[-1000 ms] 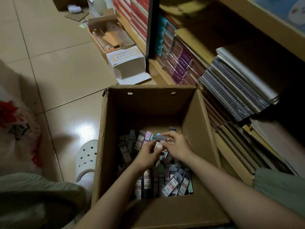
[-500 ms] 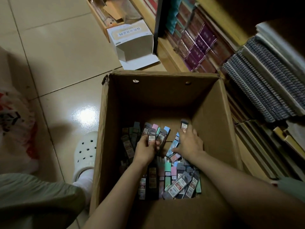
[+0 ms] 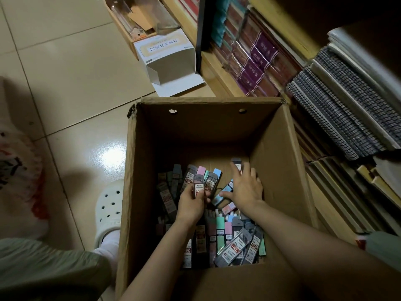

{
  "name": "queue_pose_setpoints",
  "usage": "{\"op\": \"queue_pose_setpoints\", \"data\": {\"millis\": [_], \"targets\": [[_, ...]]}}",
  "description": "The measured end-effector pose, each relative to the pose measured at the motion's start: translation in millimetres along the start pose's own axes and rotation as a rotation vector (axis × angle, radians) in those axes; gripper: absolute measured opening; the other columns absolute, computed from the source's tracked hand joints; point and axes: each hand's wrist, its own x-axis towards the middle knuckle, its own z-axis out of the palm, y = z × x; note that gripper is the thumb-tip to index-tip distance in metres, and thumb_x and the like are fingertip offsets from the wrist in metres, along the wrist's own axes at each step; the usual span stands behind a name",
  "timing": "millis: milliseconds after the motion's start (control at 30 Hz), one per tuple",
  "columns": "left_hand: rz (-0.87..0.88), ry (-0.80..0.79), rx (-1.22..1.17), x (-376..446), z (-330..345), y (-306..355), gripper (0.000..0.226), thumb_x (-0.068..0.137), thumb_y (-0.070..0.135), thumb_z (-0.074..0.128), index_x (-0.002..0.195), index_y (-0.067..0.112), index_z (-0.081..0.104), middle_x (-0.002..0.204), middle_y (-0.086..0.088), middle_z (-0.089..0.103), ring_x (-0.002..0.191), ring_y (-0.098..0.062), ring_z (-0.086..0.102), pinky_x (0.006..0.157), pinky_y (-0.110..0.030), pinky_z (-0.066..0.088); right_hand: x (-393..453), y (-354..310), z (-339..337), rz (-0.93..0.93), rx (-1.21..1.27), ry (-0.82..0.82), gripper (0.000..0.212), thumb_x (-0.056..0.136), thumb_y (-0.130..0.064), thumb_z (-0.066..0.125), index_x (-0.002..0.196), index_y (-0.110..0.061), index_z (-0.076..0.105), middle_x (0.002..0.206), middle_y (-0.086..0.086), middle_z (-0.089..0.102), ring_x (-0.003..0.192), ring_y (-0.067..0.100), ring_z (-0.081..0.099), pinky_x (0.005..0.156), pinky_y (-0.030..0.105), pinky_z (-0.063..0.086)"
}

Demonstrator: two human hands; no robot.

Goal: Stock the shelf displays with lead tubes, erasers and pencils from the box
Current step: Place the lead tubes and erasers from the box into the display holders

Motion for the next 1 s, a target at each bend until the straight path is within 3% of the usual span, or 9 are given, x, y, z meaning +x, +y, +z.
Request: {"op": "queue_pose_setpoints", "data": {"millis": [133, 267, 367, 500, 600, 767, 900, 1000], "targets": [[-0.005, -0.007, 0.002, -0.7, 1.5, -0.1, 0.016, 0.102, 0.012, 0.044, 0.102, 0.016, 0.06, 0.08, 0.002, 0.069, 0.061, -0.001, 0.062, 0.055, -0.016, 0.049, 4.0, -3.3, -0.4, -0.007, 0.006, 0.013, 0.114, 0.07, -0.063, 0.072, 0.155, -0.027, 0.005, 0.154, 0.011, 0.016, 0.135, 0.03, 0.03, 0.106, 0.04, 0.036], [-0.011, -0.006, 0.008, 0.6, 1.2, -1.2, 0.015, 0.102, 0.012, 0.044, 0.103, 0.015, 0.059, 0.079, 0.004, 0.068, 0.061, -0.001, 0.061, 0.057, -0.017, 0.048, 6.7, -1.8, -1.0, 0.012, 0.194, 0.012, 0.112, 0.067, -0.052, 0.082, 0.153, -0.026, 0.015, 0.146, 0.008, 0.025, 0.131, 0.029, 0.035, 0.104, 0.04, 0.04], [-0.011, 0.002, 0.022, 1.5, 0.4, -3.2, 0.015, 0.102, 0.013, 0.045, 0.103, 0.017, 0.059, 0.077, 0.004, 0.068, 0.062, -0.001, 0.061, 0.058, -0.018, 0.047, 2.7, -1.8, 4.9, 0.039, 0.498, 0.008, 0.085, 0.075, -0.032, 0.083, 0.146, -0.024, 0.036, 0.136, 0.004, 0.038, 0.124, 0.028, 0.042, 0.102, 0.037, 0.042], [-0.005, -0.007, 0.026, -0.2, 1.3, -2.1, 0.016, 0.102, 0.012, 0.045, 0.103, 0.018, 0.059, 0.076, 0.005, 0.067, 0.058, 0.0, 0.059, 0.056, -0.016, 0.047, 0.3, -3.7, 8.5, 0.027, 0.584, 0.09, 0.048, 0.087, -0.026, 0.072, 0.132, -0.023, 0.057, 0.125, 0.001, 0.049, 0.115, 0.023, 0.048, 0.099, 0.034, 0.043], [-0.023, -0.006, 0.018, -1.3, 1.4, 0.3, 0.016, 0.102, 0.012, 0.044, 0.103, 0.016, 0.06, 0.077, 0.004, 0.066, 0.059, -0.001, 0.059, 0.056, -0.016, 0.047, 2.4, -5.9, 8.9, 0.034, 0.664, 0.1, 0.038, 0.086, -0.014, 0.073, 0.123, -0.016, 0.066, 0.122, 0.001, 0.055, 0.113, 0.022, 0.052, 0.099, 0.036, 0.045], [-0.05, 0.011, -0.017, 1.4, -1.9, 5.6, 0.016, 0.102, 0.011, 0.043, 0.102, 0.014, 0.059, 0.078, 0.0, 0.067, 0.066, -0.009, 0.061, 0.062, -0.022, 0.05, 7.2, -11.8, 1.6, 0.232, 0.876, 0.154, 0.032, 0.086, 0.002, 0.067, 0.113, -0.015, 0.068, 0.117, 0.004, 0.061, 0.104, 0.018, 0.061, 0.09, 0.033, 0.054], [-0.051, 0.047, -0.098, 5.8, -3.3, 13.0, 0.016, 0.103, 0.015, 0.041, 0.1, 0.014, 0.056, 0.082, -0.001, 0.067, 0.07, -0.012, 0.063, 0.064, -0.026, 0.053, -1.8, -12.1, -5.9, 0.225, 0.961, 0.13, 0.029, 0.088, 0.007, 0.06, 0.099, -0.019, 0.067, 0.105, 0.005, 0.067, 0.093, 0.018, 0.066, 0.084, 0.035, 0.057], [-0.033, 0.107, -0.107, 8.2, -4.9, 16.5, 0.013, 0.102, 0.028, 0.046, 0.1, 0.02, 0.056, 0.094, -0.004, 0.068, 0.082, -0.018, 0.067, 0.067, -0.031, 0.055, -19.8, -16.5, -11.4, 0.205, 1.155, 0.009, 0.03, 0.087, 0.009, 0.06, 0.095, -0.019, 0.065, 0.103, 0.001, 0.067, 0.098, 0.016, 0.065, 0.087, 0.029, 0.056]]}}
